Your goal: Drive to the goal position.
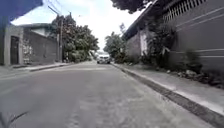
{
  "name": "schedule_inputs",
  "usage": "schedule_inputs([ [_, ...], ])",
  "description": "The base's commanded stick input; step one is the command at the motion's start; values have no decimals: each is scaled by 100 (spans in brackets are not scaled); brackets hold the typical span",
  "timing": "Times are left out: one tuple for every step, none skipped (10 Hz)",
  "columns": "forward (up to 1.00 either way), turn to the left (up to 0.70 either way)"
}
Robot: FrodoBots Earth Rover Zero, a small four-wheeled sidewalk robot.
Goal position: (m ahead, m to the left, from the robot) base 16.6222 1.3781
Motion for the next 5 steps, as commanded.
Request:
schedule_inputs([
  [100,0],
  [100,0],
  [100,0],
  [100,0],
  [100,0],
])
